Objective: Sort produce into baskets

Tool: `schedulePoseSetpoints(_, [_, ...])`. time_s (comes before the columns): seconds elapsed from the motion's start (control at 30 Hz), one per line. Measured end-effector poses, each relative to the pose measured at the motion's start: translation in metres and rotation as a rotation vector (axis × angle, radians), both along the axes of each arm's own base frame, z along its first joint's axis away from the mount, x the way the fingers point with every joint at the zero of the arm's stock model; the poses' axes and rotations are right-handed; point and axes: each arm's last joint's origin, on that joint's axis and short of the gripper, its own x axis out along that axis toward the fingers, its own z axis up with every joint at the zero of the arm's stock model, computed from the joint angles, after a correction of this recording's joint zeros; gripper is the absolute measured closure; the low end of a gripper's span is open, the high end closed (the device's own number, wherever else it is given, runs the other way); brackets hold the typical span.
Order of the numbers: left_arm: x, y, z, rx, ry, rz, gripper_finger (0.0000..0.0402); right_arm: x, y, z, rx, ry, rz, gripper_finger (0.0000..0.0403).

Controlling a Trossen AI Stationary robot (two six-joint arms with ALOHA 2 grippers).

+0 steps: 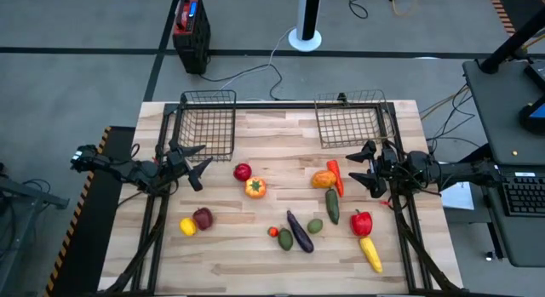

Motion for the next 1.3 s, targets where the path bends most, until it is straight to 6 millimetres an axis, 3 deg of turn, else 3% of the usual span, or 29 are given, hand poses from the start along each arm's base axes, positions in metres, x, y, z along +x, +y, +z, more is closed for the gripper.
schedulePoseSetpoints(0.67, [0.000, 0.000, 0.000, 0.000, 0.000, 0.000, 0.0169, 0.000, 0.000, 0.000, 0.012, 0.000, 0.003, 0.0099])
schedulePoseSetpoints(0.87, [0.000, 0.000, 0.002, -0.014, -0.024, -0.002, 0.0169, 0.001, 0.000, -0.006, 0.090, 0.062, 0.023, 0.0099])
schedulePoseSetpoints(1.07, [0.001, -0.003, 0.011, -0.307, -0.281, -0.124, 0.0169, 0.002, 0.000, -0.006, 0.132, 0.065, 0.030, 0.0099])
schedulePoseSetpoints(1.17, [0.001, -0.002, 0.014, -0.344, -0.331, -0.129, 0.0169, 0.002, 0.000, -0.007, 0.171, 0.067, 0.035, 0.0099])
schedulePoseSetpoints(1.3, [0.001, -0.004, 0.017, -0.522, -0.439, -0.192, 0.0169, 0.003, 0.000, -0.007, 0.202, 0.073, 0.039, 0.0099])
